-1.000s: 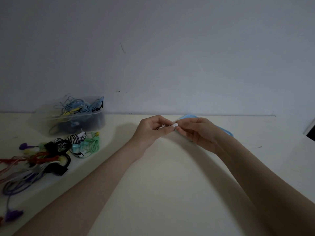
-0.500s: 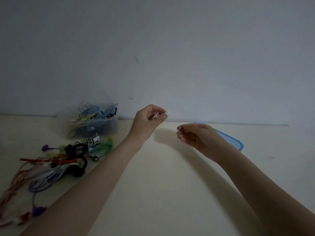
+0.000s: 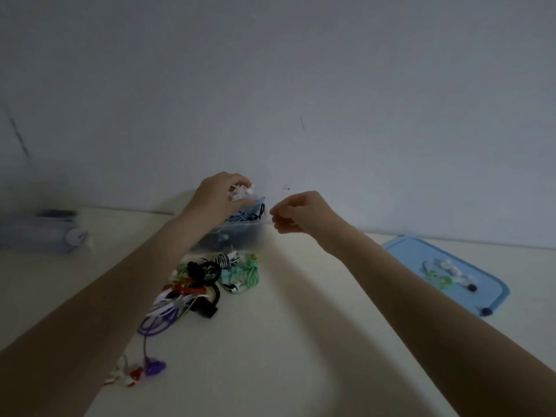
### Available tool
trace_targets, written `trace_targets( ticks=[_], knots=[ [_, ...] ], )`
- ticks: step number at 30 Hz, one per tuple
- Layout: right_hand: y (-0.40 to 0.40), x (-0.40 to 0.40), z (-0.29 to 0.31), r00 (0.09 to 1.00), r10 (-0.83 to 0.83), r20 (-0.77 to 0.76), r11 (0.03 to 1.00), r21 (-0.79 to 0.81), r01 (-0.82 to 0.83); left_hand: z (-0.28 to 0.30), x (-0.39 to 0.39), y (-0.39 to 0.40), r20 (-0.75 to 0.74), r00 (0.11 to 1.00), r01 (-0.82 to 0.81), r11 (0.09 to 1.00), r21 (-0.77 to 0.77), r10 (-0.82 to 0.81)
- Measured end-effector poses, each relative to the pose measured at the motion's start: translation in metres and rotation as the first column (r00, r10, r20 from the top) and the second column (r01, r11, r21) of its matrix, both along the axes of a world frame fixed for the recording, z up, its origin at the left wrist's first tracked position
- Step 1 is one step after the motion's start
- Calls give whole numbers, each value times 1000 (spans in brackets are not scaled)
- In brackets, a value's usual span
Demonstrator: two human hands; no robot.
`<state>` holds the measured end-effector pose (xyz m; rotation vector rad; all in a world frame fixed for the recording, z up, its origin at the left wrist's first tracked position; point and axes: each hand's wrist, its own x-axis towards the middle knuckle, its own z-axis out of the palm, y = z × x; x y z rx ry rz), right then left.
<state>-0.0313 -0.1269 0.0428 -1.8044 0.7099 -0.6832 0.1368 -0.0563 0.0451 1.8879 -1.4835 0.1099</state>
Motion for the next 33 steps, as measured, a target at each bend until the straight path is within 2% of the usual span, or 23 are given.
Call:
trace_targets(
  ticks=[2, 4, 7, 9, 11, 13, 16, 18, 20, 21, 22, 25, 27, 29, 33],
  knots=[
    [7, 24, -2, 994, -45, -95, 937, -349, 9, 1, 2, 5, -3, 1000, 13, 1000, -16, -13],
    [17, 43, -6, 981, -65, -183, 772, -633, -67, 0, 6, 10, 0, 1000, 9, 999, -46, -9],
    [24, 60, -18, 962, -47, -267, 637, -750, -177, -3, 15, 19, -27, 999, 33, 999, -20, -34],
    [20, 64, -26, 962, -130, -241, 594, -796, -120, -7, 18, 23, 25, 995, 92, 989, 112, -95],
    [15, 60, -28, 960, -229, -161, 612, -791, 13, -13, 16, 19, 127, 982, 95, 950, 298, -137],
    [11, 52, -25, 963, -249, -100, 658, -748, 92, -18, 11, 11, 191, 973, 40, 903, 427, -134],
    [12, 33, -22, 981, -171, -88, 736, -673, 68, -18, 3, -1, 244, 965, -43, 857, 513, -98],
    [19, 22, -27, 959, -48, -278, 766, -627, -143, -17, -1, -4, 231, 968, -50, 832, 553, -95],
    [27, 19, -36, 838, 12, -546, 720, -577, -386, -14, -3, -1, 154, 985, -16, 851, 525, -76],
    [30, 19, -41, 791, 2, -612, 693, -569, -443, -12, -5, 3, 88, 994, 9, 876, 483, -58],
    [32, 20, -44, 780, -10, -625, 687, -571, -449, -8, -8, 7, 37, 998, 28, 909, 415, -48],
    [34, 16, -42, 851, -40, -523, 737, -591, -329, 6, -17, 18, 38, 999, 21, 983, 183, -29],
    [29, 6, -33, 919, -66, -388, 811, -558, -177, 13, -29, 22, 39, 996, 71, 992, 101, -75],
    [25, -8, -22, 962, -100, -255, 880, -474, -34, 14, -45, 21, -19, 988, 151, 982, 115, -150],
    [13, -45, -6, 982, -170, -82, 943, -302, 138, 5, -82, 6, -221, 951, 260, 945, 197, -216]
  ],
)
